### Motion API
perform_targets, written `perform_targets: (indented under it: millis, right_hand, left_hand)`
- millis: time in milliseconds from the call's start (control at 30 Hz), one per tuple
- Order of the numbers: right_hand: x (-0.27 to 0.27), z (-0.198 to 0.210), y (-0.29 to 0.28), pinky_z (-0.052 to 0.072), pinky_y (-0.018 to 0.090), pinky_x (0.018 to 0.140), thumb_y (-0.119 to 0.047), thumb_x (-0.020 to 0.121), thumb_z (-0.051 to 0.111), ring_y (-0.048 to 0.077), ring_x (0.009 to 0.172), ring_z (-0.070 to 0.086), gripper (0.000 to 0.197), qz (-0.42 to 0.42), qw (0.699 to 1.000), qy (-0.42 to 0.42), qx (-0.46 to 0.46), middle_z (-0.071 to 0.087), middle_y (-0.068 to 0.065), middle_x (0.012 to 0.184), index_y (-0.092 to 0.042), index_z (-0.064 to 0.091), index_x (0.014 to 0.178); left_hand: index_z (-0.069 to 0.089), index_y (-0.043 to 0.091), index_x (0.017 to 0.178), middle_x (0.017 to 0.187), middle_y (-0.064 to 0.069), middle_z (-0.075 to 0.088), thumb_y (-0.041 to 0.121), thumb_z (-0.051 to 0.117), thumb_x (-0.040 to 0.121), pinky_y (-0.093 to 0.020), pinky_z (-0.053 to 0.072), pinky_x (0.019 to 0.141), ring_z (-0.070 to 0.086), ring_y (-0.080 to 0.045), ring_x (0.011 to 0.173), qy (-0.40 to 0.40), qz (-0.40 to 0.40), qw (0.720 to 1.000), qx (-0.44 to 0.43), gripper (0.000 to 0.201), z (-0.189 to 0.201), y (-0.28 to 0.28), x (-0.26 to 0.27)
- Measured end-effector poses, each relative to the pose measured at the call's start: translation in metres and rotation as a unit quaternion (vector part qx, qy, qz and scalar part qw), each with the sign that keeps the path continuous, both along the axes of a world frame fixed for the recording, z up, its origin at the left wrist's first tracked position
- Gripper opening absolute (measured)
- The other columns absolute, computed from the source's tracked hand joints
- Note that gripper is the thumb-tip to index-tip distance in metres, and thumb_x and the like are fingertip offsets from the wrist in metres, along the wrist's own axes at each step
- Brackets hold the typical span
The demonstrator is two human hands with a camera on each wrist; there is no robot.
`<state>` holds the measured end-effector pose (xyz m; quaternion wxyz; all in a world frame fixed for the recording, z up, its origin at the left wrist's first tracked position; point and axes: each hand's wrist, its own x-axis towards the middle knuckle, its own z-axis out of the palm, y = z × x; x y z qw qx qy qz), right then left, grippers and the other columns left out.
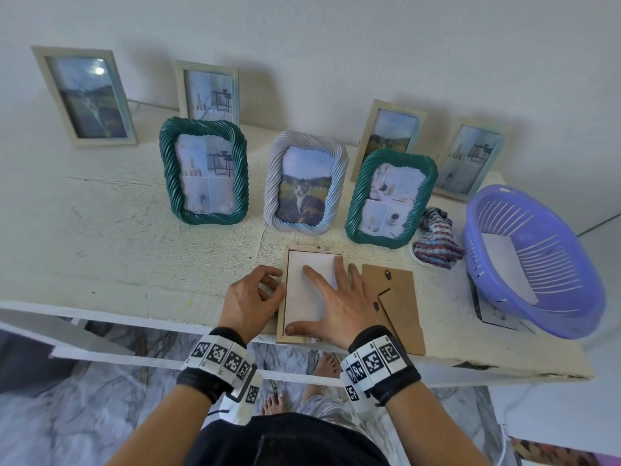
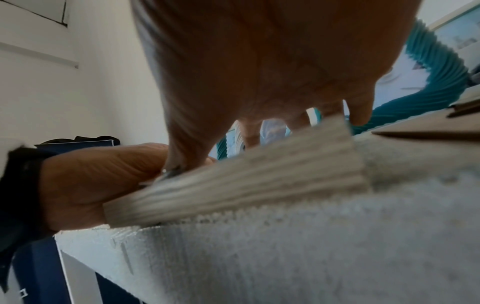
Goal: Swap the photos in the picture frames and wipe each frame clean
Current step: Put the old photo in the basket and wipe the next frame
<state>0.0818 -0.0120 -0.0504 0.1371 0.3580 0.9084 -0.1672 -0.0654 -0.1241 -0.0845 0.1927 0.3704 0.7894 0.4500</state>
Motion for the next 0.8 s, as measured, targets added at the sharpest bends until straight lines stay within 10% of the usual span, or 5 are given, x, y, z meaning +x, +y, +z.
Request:
perform_targets:
  millis: [467, 667, 800]
  right_hand:
    - [-0.007, 0.013, -0.007, 0.029, 0.046, 0.107, -0.076, 0.066, 0.062, 0.036, 0.13, 0.028, 0.108, -0.022, 0.991, 0.105, 0.085, 0.032, 0.011, 0.143, -0.041, 0.003, 0.149]
    - [0.0, 0.017, -0.005, 0.026, 0.028, 0.11, -0.047, 0.074, 0.077, 0.019, 0.144, 0.014, 0.091, -0.049, 0.959, 0.271, -0.062, 0.009, 0.002, 0.157, -0.041, 0.022, 0.147]
    - [0.009, 0.025, -0.006, 0.014, 0.011, 0.108, -0.041, 0.073, 0.081, 0.006, 0.144, 0.012, 0.089, -0.083, 0.934, 0.335, -0.096, 0.014, 0.0, 0.156, -0.038, 0.03, 0.146]
  left_hand:
    - [0.066, 0.023, 0.102, 0.077, 0.015, 0.066, 0.019, 0.067, 0.085, -0.025, 0.053, 0.064, 0.063, -0.006, 0.059, 0.004, -0.007, 1.0, -0.017, 0.017, 0.006, 0.002, 0.002]
    - [0.066, 0.022, 0.102, 0.089, 0.007, 0.067, 0.015, 0.06, 0.092, -0.017, 0.049, 0.062, 0.063, -0.004, 0.073, 0.011, 0.006, 0.999, 0.04, 0.014, 0.009, 0.002, -0.001]
    - [0.062, 0.03, 0.107, 0.08, 0.007, 0.068, 0.017, 0.055, 0.096, -0.037, 0.058, 0.065, 0.066, -0.011, 0.074, -0.068, -0.018, 0.992, 0.109, 0.019, 0.03, 0.006, 0.01]
